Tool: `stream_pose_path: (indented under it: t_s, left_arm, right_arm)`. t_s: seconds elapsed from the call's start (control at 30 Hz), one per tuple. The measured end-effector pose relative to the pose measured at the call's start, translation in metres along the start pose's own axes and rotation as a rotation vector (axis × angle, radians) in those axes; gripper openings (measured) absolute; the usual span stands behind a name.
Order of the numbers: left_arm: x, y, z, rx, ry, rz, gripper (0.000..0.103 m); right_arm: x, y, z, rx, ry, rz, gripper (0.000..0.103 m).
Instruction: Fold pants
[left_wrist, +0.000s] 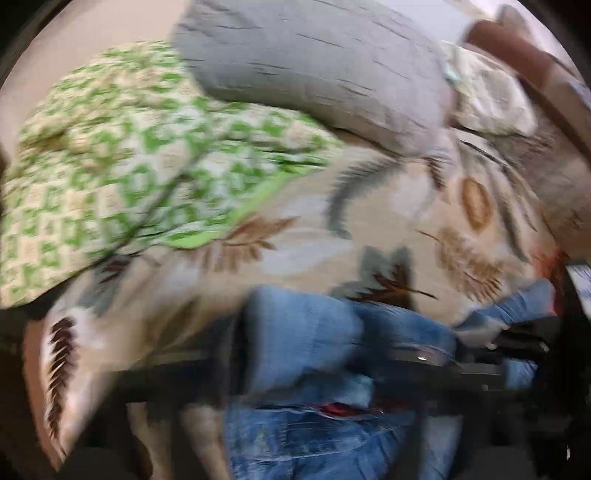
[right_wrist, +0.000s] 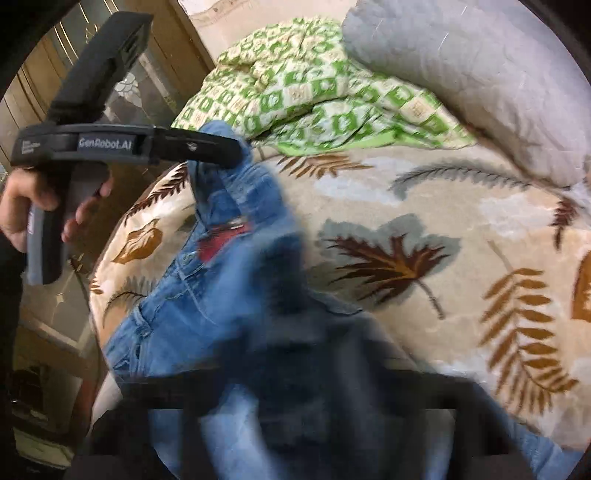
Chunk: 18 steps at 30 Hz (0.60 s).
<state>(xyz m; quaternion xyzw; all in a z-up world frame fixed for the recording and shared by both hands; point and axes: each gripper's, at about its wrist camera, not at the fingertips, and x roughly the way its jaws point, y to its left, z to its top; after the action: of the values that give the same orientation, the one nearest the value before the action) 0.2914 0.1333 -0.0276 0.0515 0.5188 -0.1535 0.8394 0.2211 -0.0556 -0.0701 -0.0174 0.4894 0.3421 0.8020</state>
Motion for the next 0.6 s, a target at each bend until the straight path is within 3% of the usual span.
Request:
stream_pose_path:
  t_s: [0.17,0.27,0.37,0.47,0.6]
  left_arm:
    - [-0.037,-0.013,-0.027,0.064,-0.048,0.014,0.02]
    - [-0.09,-0.014,-0.065,0.064,-0.13,-0.034,0.02]
    - [-0.12,-0.015,-0.11,0.064,-0.154,-0.038,0.021]
    - [-0.117,-0.01,-0.164,0.013,-0.125,-0.049,0.021]
    - [-0.067,0.005,-0.23,-0.107,-0.013,-0.074,0.025]
  right_arm:
    - [-0.013,0.019,-0.005,-0.083,-0.04,-0.005,0.016]
    - [-0.038,0.039,-0.02,-0.168,-0.069,0.0,0.016]
    - [-0.063,0.068,-0.043,-0.269,-0.1,0.019,0.015]
    - [-0.063,0.101,-0.074,-0.375,-0.097,-0.017,0.015]
    - [-0.018,0.124,-0.12,-0.443,0.009,-0.059,0.015]
